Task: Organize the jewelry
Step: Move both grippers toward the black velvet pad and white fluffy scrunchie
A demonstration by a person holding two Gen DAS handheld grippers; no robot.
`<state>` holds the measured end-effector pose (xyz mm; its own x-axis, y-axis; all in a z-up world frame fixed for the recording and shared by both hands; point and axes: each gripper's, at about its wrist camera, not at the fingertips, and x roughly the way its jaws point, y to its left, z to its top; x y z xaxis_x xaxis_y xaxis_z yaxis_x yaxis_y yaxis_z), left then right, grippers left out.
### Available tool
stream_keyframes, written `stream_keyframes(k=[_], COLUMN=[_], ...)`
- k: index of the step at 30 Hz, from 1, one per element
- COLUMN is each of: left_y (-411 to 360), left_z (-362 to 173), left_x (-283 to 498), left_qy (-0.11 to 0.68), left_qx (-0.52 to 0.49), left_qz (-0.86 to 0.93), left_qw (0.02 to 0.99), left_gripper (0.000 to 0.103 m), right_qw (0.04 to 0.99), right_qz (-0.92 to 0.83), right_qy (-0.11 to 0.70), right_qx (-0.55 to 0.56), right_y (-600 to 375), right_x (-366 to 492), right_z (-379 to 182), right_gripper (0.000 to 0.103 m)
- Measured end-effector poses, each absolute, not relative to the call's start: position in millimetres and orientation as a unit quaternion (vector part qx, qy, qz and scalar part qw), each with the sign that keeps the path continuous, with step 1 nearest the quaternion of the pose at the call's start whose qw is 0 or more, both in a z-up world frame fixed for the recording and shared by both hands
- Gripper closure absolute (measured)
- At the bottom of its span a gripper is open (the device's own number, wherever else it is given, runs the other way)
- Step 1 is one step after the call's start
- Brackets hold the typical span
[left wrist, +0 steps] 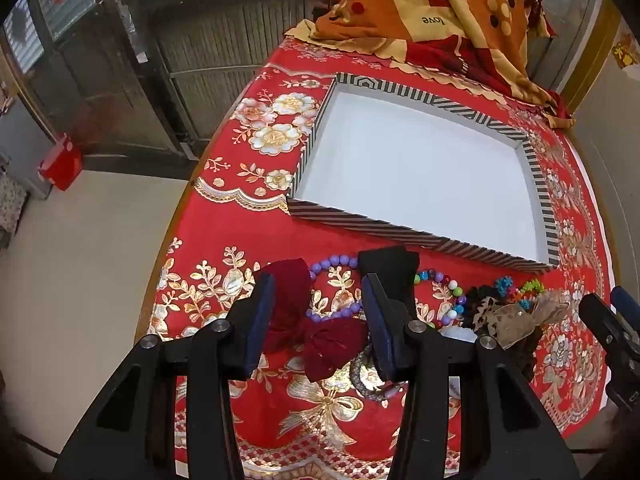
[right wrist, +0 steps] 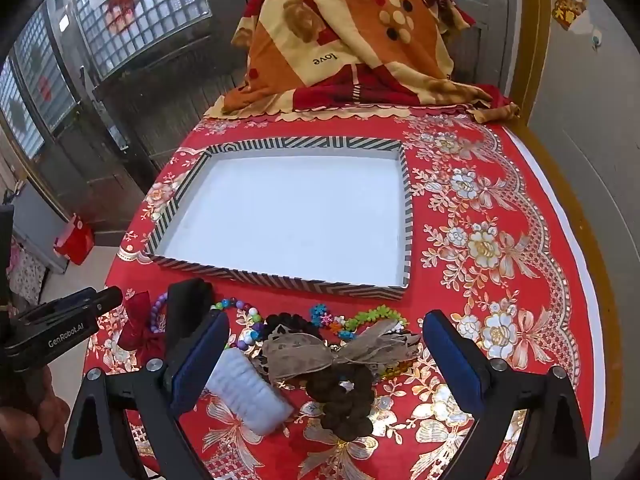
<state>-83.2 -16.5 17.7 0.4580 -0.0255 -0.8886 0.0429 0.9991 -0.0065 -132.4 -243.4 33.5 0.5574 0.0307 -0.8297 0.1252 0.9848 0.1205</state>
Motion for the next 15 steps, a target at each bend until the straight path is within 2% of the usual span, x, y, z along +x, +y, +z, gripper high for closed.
stream_keyframes(k=[15], left_y=[-28], left_z=[14], left_x=[-83], left_qy=[0.525], left_qx=[0.013], left_qz=[-0.021], left_qw=[0.851], left_gripper=[0.059], right_qw=[0.874], right_qz=[-0.039], right_qy=[0.477], right_qx=[0.088], right_y=[-249], right_x=[-130], right_z=[30], right_gripper=[0.007])
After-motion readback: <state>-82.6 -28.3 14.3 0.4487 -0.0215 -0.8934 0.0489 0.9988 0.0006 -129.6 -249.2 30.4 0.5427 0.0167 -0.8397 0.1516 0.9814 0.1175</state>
